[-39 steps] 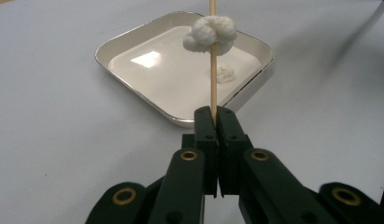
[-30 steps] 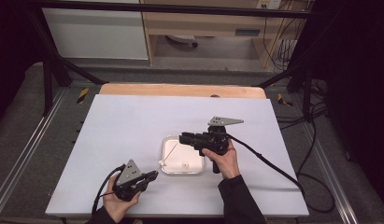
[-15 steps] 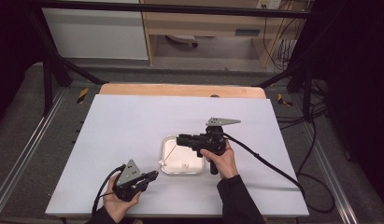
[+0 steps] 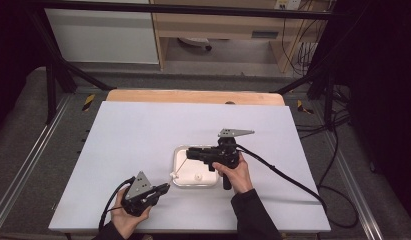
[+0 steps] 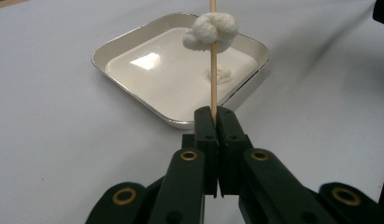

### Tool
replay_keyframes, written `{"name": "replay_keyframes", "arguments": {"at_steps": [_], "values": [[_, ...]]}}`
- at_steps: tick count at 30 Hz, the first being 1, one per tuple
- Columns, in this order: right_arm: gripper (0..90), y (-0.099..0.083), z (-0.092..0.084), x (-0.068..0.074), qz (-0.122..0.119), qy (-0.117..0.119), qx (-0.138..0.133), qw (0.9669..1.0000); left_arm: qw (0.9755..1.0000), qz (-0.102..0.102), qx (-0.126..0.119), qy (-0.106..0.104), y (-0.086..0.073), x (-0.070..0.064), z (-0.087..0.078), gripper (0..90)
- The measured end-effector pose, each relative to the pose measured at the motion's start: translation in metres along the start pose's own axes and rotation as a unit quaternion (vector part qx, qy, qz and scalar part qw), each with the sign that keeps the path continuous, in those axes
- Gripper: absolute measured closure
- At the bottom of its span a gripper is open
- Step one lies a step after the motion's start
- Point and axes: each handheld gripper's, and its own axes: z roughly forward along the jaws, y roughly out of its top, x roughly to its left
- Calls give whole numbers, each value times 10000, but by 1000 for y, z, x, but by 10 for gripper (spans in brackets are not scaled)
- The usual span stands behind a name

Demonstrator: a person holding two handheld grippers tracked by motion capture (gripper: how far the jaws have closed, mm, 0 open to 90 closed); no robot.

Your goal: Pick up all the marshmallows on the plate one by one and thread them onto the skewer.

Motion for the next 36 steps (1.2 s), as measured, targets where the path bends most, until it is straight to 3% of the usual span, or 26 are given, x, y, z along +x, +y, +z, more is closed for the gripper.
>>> {"name": "replay_keyframes", "arguments": {"at_steps": [36], "values": [[809, -23, 11, 13, -270, 97, -97, 9995, 9998, 65, 173, 1, -2, -4, 4, 887]]}}
